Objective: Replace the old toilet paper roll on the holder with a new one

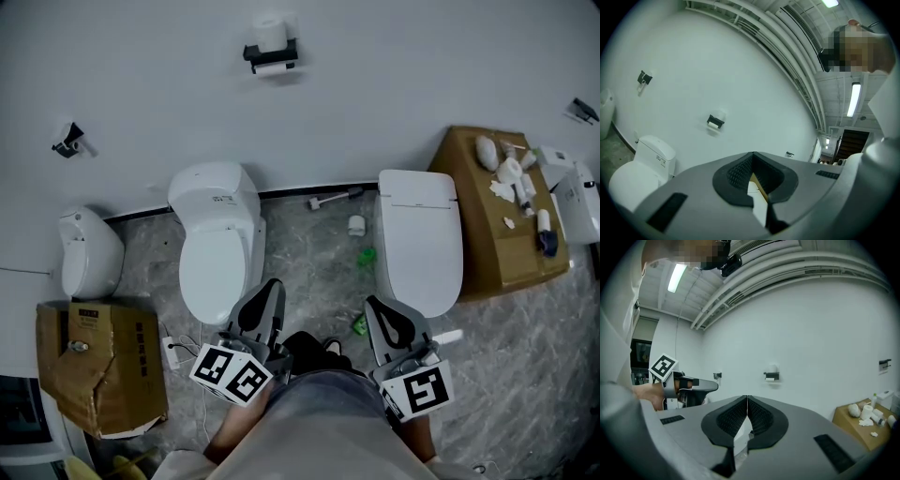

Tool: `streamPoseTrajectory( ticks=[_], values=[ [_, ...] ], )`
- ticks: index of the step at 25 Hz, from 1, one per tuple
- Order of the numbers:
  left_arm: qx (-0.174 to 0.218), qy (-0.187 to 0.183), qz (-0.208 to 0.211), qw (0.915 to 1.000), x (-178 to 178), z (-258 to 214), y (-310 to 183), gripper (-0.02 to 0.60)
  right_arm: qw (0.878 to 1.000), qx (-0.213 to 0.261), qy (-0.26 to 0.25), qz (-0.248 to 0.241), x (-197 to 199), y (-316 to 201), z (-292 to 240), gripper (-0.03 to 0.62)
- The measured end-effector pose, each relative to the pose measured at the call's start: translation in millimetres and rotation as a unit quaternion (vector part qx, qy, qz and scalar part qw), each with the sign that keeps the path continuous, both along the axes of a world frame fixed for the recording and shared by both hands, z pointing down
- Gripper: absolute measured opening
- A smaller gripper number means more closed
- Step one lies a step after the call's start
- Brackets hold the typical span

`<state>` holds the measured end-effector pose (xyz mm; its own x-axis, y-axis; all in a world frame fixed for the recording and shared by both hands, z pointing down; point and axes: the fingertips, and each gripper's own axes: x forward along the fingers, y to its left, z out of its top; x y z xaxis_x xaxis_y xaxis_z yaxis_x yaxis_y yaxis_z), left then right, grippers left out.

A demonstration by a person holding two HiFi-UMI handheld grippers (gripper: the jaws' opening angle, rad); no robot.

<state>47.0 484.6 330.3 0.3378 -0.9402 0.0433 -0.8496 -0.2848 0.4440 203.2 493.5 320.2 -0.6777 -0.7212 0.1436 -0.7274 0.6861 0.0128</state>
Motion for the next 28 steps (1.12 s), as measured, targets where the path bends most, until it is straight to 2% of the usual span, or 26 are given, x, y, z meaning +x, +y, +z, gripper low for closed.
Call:
streamPoseTrajectory(
  ticks=[6, 14, 21, 28],
  values=[
    [-0.001, -0.013, -0.012, 0.9998, -7.3, -1.1, -2.3, 0.005, 1.0, -0.005, -0.006, -0.006, -4.2, -9.5, 3.1, 0.017],
    [-0.015, -0.021, -0.01, 0.9996, -10.4, 9.6, -26.9, 0.005, 0.999, 0.012, -0.013, 0.03, 6.5, -44.2, -1.3, 0.017],
    [-0.007, -0.027, -0.016, 0.9995, -29.6, 9.7, -65.0, 0.005, 1.0, 0.009, 0.004, 0.021, -19.7, -73.0, -4.8, 0.017],
    [-0.007, -0.02, 0.011, 0.9997, -48.2, 11.0, -118.1, 0.005, 0.999, 0.02, 0.011, 0.032, -46.0, -124.4, -13.7, 0.017]
  ],
)
